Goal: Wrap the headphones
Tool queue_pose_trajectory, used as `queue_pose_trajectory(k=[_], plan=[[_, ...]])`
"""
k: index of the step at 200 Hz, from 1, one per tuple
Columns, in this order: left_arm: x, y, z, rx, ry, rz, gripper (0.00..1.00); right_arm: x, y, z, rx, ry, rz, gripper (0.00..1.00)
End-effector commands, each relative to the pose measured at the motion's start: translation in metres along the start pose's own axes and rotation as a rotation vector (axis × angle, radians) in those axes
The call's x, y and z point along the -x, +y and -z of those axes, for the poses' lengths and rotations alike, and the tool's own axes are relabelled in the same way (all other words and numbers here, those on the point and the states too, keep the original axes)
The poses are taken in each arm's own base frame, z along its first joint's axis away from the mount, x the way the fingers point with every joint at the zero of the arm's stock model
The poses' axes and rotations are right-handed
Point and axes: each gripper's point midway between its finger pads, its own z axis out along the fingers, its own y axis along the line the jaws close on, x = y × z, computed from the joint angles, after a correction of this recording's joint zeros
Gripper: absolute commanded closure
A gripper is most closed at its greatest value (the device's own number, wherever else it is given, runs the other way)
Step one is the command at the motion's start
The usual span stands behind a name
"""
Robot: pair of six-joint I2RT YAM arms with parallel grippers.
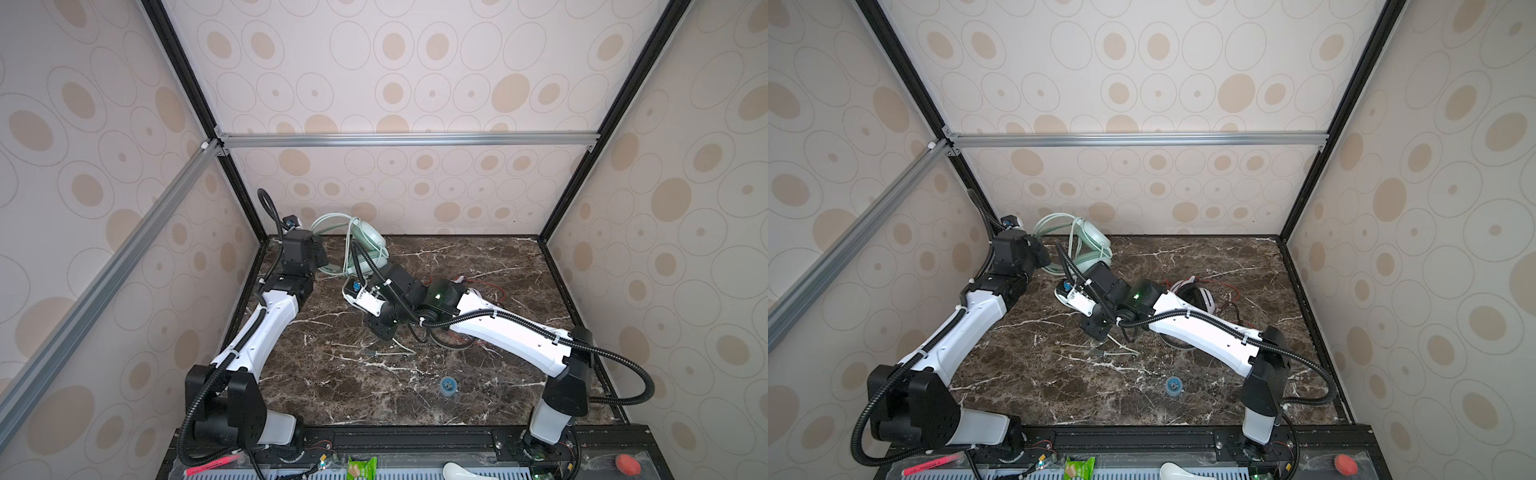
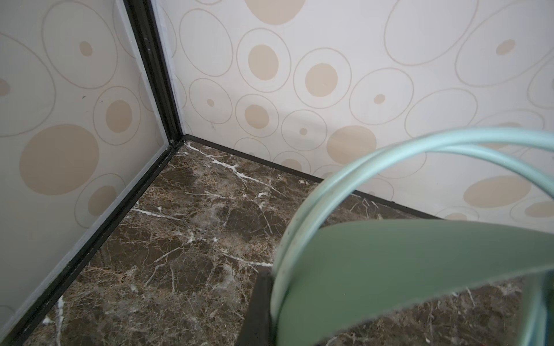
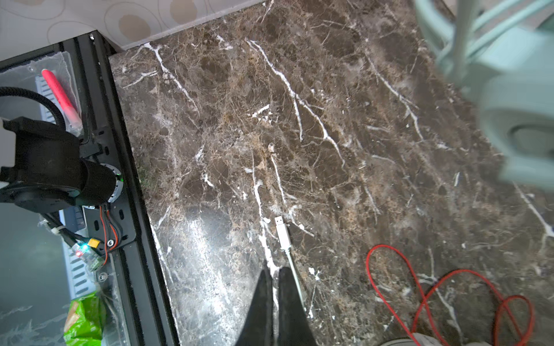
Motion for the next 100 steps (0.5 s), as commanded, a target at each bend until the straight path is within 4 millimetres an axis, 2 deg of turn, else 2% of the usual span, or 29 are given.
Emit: queue_pose_trajectory(k=[1, 29, 100], plan=[[0.024, 0.011, 0.011, 0.072, -0.114, -0.038, 1.00, 0.019, 0.012, 0.017, 0.022, -0.025, 0.139, 1.00], [0.010, 0.008, 0.018, 0.076, -0.095, -0.134, 1.00, 0.032, -0.004, 0.028, -0.009, -0.029, 0.142, 1.00], [-0.010, 0.006, 0.044, -0.001, -0.067, -0.268, 1.00, 0.035, -0.058, 0.049, -0.136, -0.007, 0.110, 1.00]])
